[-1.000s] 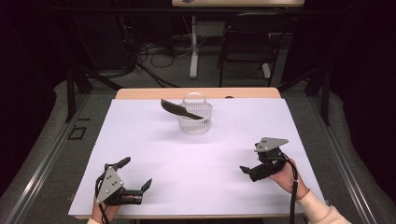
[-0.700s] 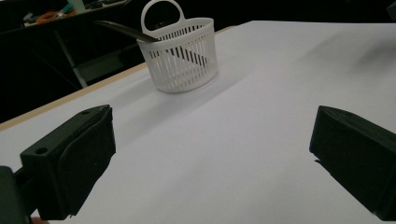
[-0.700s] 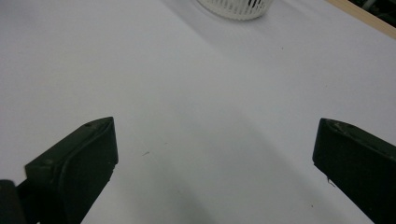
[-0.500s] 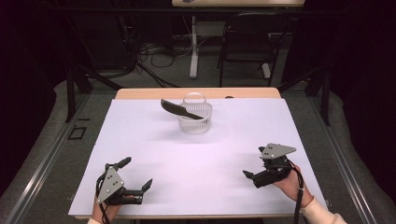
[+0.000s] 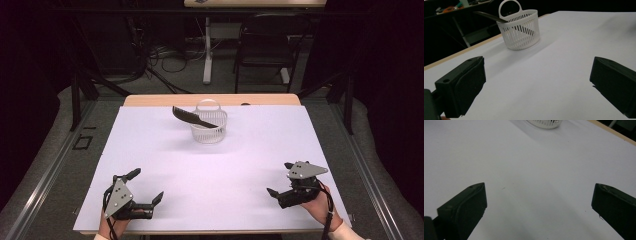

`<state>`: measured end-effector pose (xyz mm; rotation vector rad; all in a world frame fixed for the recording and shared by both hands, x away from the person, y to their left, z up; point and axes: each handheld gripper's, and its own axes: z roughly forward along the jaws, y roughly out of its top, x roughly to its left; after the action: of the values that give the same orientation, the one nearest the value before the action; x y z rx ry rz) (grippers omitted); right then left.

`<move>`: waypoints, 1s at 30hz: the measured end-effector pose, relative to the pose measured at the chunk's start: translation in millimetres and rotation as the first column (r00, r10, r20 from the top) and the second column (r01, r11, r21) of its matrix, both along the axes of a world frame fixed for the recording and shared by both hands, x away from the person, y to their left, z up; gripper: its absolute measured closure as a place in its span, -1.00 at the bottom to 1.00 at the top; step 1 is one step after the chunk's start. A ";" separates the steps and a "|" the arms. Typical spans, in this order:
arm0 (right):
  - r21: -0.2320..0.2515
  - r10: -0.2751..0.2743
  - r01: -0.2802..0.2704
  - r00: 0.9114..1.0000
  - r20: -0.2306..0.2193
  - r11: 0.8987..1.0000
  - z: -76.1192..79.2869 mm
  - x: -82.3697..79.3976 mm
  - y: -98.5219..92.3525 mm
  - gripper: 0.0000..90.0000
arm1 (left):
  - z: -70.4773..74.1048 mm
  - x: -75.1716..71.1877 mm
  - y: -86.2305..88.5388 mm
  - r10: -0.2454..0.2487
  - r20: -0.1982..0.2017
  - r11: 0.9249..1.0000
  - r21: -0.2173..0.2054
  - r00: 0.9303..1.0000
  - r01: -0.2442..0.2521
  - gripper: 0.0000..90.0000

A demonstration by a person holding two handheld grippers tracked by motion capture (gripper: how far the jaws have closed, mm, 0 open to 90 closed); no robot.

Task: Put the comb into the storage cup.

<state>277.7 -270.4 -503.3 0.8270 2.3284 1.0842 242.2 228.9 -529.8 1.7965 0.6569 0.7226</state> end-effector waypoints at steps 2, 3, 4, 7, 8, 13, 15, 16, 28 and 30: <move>0.004 -0.008 0.008 1.000 0.009 1.000 -1.5 -2.6 -3.1 -1.00 | -0.1 0.0 0.1 0.000 -0.003 1.000 -0.001 1.000 0.000 -0.99; 0.005 -0.012 0.012 1.000 0.011 1.000 -2.3 -3.9 -4.6 -1.00 | -0.1 0.1 0.1 0.001 -0.002 1.000 -0.002 1.000 -0.001 -0.99; 0.008 -0.016 0.016 1.000 0.011 1.000 -3.4 -4.9 -6.1 -1.00 | 0.0 0.1 0.3 0.000 -0.001 1.000 0.000 1.000 0.000 -0.99; 0.009 -0.025 0.025 1.000 0.011 1.000 -5.5 -6.8 -9.1 -1.00 | 0.0 0.1 0.3 0.001 -0.001 1.000 0.000 1.000 -0.001 -0.99; 0.012 -0.030 0.030 0.999 0.010 0.999 -6.6 -7.7 -10.4 -1.00 | -0.1 0.0 0.1 0.001 -0.002 1.000 -0.001 1.000 -0.001 -0.99; 0.012 -0.046 0.046 0.999 0.015 0.999 -10.0 -10.7 -16.4 -1.00 | -0.3 0.0 0.1 0.002 -0.004 1.000 -0.003 1.000 -0.002 -0.99; 0.011 -0.055 0.055 0.998 0.023 0.998 -11.7 -11.6 -18.0 -1.00 | -0.3 0.1 0.2 0.002 -0.005 1.000 -0.003 1.000 -0.002 -0.99; 0.016 -0.059 0.058 0.998 0.020 0.998 -12.8 -12.1 -20.1 -1.00 | -0.3 0.2 0.3 0.002 -0.005 1.000 -0.001 1.000 -0.002 -0.99; 0.028 -0.079 0.078 0.996 0.033 0.997 -17.6 -18.5 -26.2 -1.00 | -0.7 0.3 0.2 0.002 -0.008 1.000 -0.002 1.000 -0.002 -1.00; 0.029 -0.081 0.080 0.996 0.036 0.996 -17.6 -19.9 -26.6 -1.00 | -0.8 0.4 0.1 0.002 -0.007 1.000 -0.002 1.000 -0.002 -1.00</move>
<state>257.8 -297.0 -520.8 0.8954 2.2349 1.0908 242.5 229.0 -530.6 1.7979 0.6638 0.7168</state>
